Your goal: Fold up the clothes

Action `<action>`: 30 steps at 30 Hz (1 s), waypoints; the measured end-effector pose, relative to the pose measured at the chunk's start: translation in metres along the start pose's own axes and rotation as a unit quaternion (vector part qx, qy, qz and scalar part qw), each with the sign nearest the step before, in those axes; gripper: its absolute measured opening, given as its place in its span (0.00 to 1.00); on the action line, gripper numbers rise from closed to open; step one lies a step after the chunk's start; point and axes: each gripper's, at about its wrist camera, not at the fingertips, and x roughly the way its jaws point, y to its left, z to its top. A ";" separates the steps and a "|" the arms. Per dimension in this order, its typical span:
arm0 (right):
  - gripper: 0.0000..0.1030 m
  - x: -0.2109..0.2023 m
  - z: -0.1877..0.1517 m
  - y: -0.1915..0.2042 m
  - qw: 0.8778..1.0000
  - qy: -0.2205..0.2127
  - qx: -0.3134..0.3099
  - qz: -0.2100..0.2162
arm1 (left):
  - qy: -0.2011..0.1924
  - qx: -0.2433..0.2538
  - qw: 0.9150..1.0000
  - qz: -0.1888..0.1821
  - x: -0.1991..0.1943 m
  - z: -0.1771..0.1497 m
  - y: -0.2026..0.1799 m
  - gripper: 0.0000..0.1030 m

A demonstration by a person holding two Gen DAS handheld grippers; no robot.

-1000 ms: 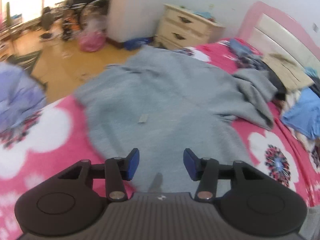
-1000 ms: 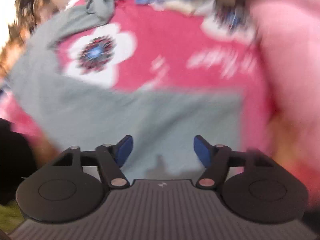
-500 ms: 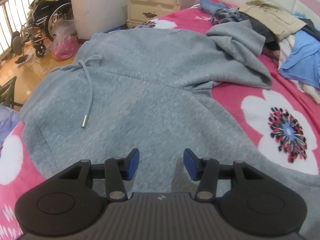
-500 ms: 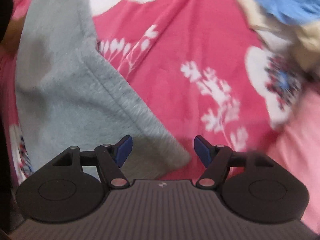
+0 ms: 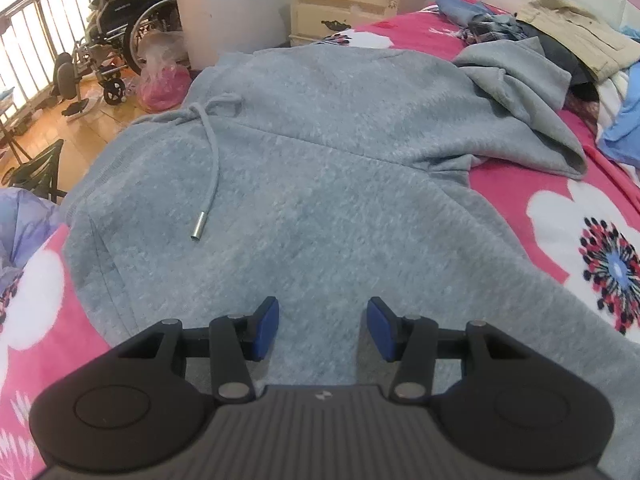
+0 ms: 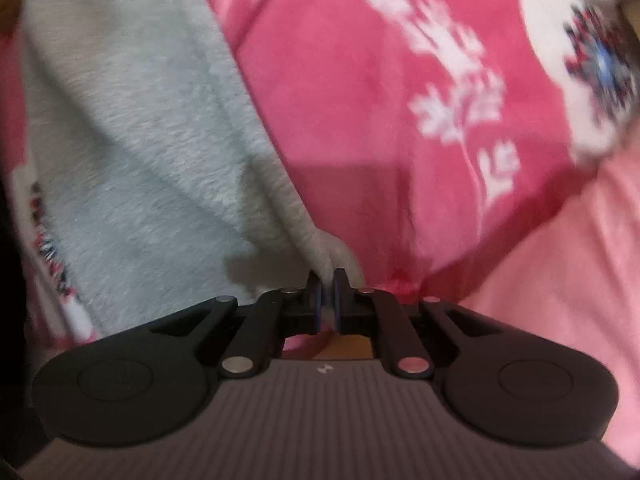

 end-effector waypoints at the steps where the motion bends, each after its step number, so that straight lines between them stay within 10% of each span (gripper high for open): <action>1: 0.04 0.005 0.002 0.000 1.000 0.005 0.007 0.000 | 0.000 0.001 1.000 0.001 0.001 -0.001 -0.001 0.49; 9: 0.41 -0.046 0.019 0.009 0.998 0.044 -0.008 -0.040 | -0.013 0.003 1.000 -0.013 -0.001 0.000 0.006 0.49; 13: 0.45 -0.138 0.066 0.006 0.992 -0.126 -0.001 0.016 | -0.026 0.003 0.999 -0.037 -0.007 0.000 0.009 0.49; 16: 0.48 -0.167 0.128 0.011 0.952 -0.281 0.051 0.113 | -0.034 0.014 0.997 -0.062 -0.015 -0.007 0.006 0.49; 19: 0.47 -0.166 0.220 0.026 0.918 -0.331 0.121 0.183 | -0.028 0.020 0.997 -0.065 -0.015 -0.022 0.006 0.49; 24: 0.44 -0.145 0.341 0.057 0.876 -0.356 0.173 0.274 | -0.011 -0.001 0.998 -0.066 -0.006 -0.038 0.018 0.49; 30: 0.38 -0.106 0.406 0.078 0.891 -0.305 0.168 0.292 | -0.015 0.010 0.997 -0.080 -0.007 -0.042 0.022 0.49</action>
